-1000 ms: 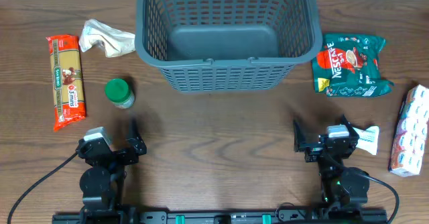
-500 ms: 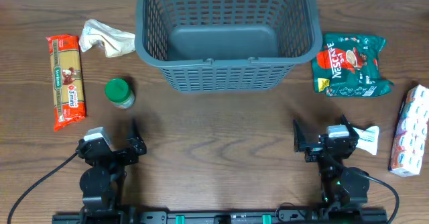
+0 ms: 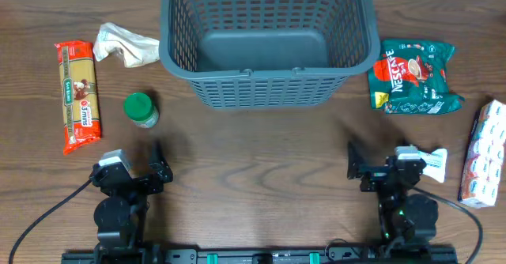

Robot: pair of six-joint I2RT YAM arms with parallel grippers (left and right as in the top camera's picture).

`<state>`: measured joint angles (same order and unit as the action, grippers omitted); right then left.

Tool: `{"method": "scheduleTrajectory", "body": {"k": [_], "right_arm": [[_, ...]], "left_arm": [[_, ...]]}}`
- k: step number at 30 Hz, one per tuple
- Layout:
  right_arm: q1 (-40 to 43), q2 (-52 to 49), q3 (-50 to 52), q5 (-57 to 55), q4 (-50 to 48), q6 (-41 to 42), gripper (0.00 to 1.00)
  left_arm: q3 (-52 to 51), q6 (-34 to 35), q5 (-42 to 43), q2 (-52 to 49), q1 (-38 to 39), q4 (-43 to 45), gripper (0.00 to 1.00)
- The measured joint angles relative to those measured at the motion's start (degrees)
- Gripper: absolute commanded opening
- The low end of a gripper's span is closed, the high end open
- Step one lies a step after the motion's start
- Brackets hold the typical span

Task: Pack container
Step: 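Move the right gripper toward the green Nescafe pouch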

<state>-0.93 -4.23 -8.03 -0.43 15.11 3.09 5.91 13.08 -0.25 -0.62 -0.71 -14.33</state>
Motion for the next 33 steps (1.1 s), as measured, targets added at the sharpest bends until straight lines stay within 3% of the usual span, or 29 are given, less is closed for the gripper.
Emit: {"method": "scheduleTrajectory", "body": {"k": [8, 25, 29, 33], "right_arm": [[6.51, -18.88, -23.06, -2.36, 5.2, 1.27, 0.99], [20.48, -74.99, -98.49, 7.8, 44.41, -6.16, 0.99], [22.91, -85.61, -111.14, 8.57, 52.92, -8.98, 0.99], [26.51, -93.68, -117.24, 8.76, 57.88, -10.19, 0.99]], "left_arm": [[-0.07, -0.02, 0.0, 0.0, 0.0, 0.09, 0.99], [-0.13, -0.02, -0.02, 0.0, 0.0, 0.31, 0.99], [-0.13, -0.02, -0.02, 0.0, 0.0, 0.31, 0.99], [-0.13, 0.0, -0.02, 0.0, 0.0, 0.31, 0.99]]}}
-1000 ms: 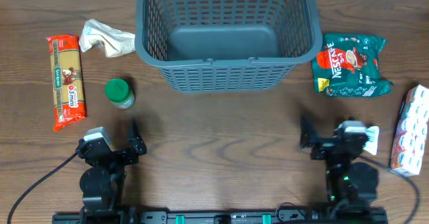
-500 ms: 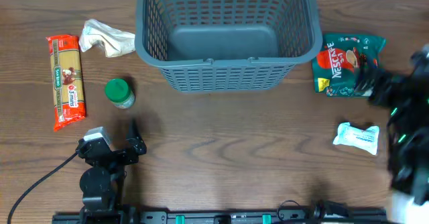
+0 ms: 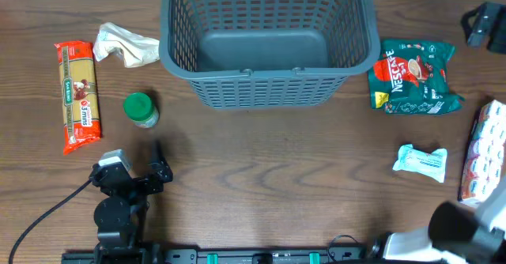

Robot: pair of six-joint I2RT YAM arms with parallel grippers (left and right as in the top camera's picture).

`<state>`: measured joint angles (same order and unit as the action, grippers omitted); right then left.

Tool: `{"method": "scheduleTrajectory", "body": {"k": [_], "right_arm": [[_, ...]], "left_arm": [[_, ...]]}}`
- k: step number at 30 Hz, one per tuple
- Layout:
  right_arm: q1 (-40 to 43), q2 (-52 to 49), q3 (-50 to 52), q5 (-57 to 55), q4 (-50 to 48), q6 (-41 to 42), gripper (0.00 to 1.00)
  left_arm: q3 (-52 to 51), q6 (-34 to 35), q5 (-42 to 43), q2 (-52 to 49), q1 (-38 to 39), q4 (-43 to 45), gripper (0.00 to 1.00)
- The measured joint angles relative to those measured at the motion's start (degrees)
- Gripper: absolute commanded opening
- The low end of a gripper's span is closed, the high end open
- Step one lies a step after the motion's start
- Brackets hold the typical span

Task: Pack container
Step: 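Move the right gripper toward the green Nescafe pouch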

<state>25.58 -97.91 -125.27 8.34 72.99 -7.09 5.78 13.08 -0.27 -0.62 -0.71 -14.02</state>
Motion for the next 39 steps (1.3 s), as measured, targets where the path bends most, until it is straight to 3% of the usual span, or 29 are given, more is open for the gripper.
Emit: {"method": "scheduleTrajectory", "body": {"k": [7, 12, 23, 32, 39], "right_arm": [[2.91, -8.28, -0.35, 0.13, 1.36, -1.64, 0.99], [2.82, -10.34, -0.35, 2.03, 1.7, -7.61, 0.99], [-2.08, -25.18, -0.79, 0.11, 2.43, -15.34, 0.99], [-7.89, -37.03, -0.76, -0.85, 0.98, -16.2, 0.99], [-10.1, -40.48, -0.79, -3.69, -0.5, -11.78, 0.99]], "left_arm": [[0.0, 0.0, 0.02, 0.0, 0.0, 0.02, 0.99], [0.0, 0.0, 0.02, 0.0, 0.0, 0.0, 0.99], [0.0, 0.0, 0.02, 0.0, 0.0, 0.02, 0.99], [0.0, -0.02, 0.02, 0.0, 0.0, 0.0, 0.99], [0.0, 0.0, 0.02, 0.0, 0.0, 0.0, 0.99]]}}
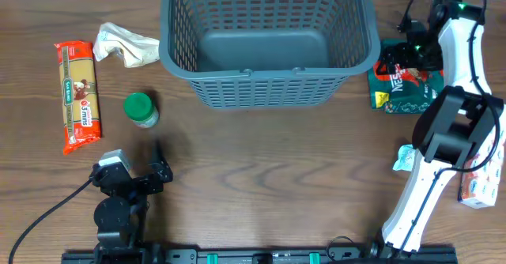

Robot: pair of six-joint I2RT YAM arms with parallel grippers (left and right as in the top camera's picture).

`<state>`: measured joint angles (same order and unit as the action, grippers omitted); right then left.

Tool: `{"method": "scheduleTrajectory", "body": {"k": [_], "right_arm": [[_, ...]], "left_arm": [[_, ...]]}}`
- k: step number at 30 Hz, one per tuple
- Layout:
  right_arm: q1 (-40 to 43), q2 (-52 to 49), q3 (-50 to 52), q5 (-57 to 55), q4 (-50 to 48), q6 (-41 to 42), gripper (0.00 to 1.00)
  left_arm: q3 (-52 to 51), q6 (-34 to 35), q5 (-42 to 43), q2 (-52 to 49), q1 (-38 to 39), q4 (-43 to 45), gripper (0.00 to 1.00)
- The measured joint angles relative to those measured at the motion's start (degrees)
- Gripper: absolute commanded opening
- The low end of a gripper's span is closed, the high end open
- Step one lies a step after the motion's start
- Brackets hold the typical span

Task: Pack container
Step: 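Move the right gripper toward the green Nescafe pouch, then grasp the green Nescafe pouch with the right gripper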

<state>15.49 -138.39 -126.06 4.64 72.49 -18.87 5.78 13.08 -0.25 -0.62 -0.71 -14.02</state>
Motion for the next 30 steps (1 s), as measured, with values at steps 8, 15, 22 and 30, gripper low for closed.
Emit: {"method": "scheduleTrajectory", "body": {"k": [8, 15, 22, 30], "right_arm": [[0.42, -0.48, -0.37, -1.09, 1.18, 4.39, 0.99], [0.81, -0.48, 1.07, -1.22, -0.63, 5.35, 0.99], [0.79, 0.9, 4.63, -1.62, -3.13, 3.85, 0.99], [0.98, 1.53, 6.08, -1.66, -4.13, 2.84, 0.84]], "left_arm": [[0.0, -0.02, 0.0, 0.0, 0.0, 0.02, 0.99], [0.0, -0.02, 0.0, 0.0, 0.0, 0.0, 0.99], [0.0, 0.0, 0.0, 0.0, 0.0, 0.0, 0.99], [0.0, -0.02, 0.0, 0.0, 0.0, 0.02, 0.99]]}}
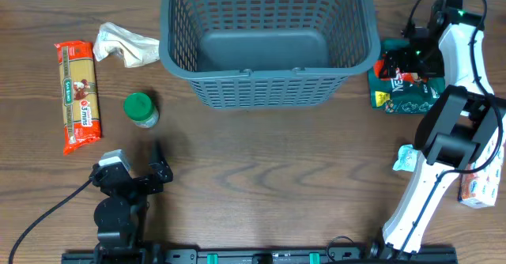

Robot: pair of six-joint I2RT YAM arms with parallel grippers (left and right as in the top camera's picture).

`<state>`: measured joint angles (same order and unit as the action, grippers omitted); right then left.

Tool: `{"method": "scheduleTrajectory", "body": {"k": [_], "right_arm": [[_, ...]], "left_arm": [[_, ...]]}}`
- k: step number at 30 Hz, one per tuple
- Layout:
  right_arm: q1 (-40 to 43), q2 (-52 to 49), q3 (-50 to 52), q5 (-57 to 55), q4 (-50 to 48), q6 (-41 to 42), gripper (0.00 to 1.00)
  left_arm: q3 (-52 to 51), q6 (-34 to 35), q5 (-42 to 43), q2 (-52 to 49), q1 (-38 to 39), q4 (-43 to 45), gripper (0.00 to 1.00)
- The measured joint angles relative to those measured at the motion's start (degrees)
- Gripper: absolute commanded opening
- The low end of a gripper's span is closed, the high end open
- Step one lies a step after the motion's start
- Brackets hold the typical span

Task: Pack container
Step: 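Grasp the green Nescafe pouch with the right gripper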

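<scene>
The grey plastic basket [269, 70] stands empty at the back middle of the table. Right of it lies a green Nescafe bag [415, 94]. My right arm reaches over it, with the right gripper [398, 58] down on the bag's upper left part; its jaws are too dark to read. My left gripper [156, 163] rests open near the front left, holding nothing. A red pasta packet [79, 96], a green-lidded jar [140, 108] and a crumpled beige bag [122, 45] lie left of the basket.
A small white and teal packet [407, 160] lies at the right, partly behind my right arm. A white carton [477, 189] sits at the right edge. The basket's tall walls stand between both groups of items.
My right gripper has dropped slightly and shifted onto the upper left part of the Nescafe bag, whose top edge now looks pressed in. The left arm has not moved.
Both arms first rested at the front, the right one beside the white and teal packet. Then the right arm was swung out toward the far right corner. After that its gripper hung over the Nescafe bag, and now it sits down on the bag.
</scene>
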<state>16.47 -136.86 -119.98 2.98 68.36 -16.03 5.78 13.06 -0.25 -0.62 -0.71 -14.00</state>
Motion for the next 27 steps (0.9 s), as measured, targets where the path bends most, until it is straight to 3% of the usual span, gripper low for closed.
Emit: {"method": "scheduleTrajectory", "body": {"k": [2, 8, 11, 13, 15, 16, 19, 20, 27], "right_arm": [[0.31, 0.13, 0.63, -0.5, -0.52, -0.57, 0.71], [1.38, 0.83, 2.34, -0.61, -0.92, -1.6, 0.51], [1.73, 0.94, 2.47, -0.5, -0.79, -1.99, 0.3], [2.14, 1.03, 2.49, -0.2, -0.7, -2.21, 0.26], [2.4, 1.14, 2.6, 0.28, -0.66, -1.9, 0.52], [2.56, 1.16, 2.73, 0.68, -0.66, -1.97, 0.71], [2.49, 1.16, 3.19, 2.14, -0.04, -2.6, 0.87], [2.27, 1.16, 3.21, 2.45, 0.17, -2.51, 0.99], [1.75, 1.29, 3.43, 2.97, 0.5, -2.64, 0.99]], "left_arm": [[0.0, 0.0, 0.0, 0.0, 0.0, -0.02, 0.98], [0.0, 0.0, 0.0, 0.0, 0.0, -0.02, 0.99], [0.0, 0.0, 0.0, 0.0, 0.0, -0.02, 0.99], [0.0, 0.0, 0.0, 0.0, 0.0, -0.02, 0.99], [0.0, 0.0, 0.0, 0.0, 0.0, -0.02, 0.99], [0.0, 0.02, 0.0, 0.0, 0.0, -0.02, 0.99], [0.0, 0.0, 0.0, 0.0, 0.0, -0.02, 0.99], [0.0, 0.0, -0.02, 0.0, 0.0, 0.0, 0.99], [0.0, 0.0, 0.0, 0.0, 0.0, 0.0, 0.99]]}}
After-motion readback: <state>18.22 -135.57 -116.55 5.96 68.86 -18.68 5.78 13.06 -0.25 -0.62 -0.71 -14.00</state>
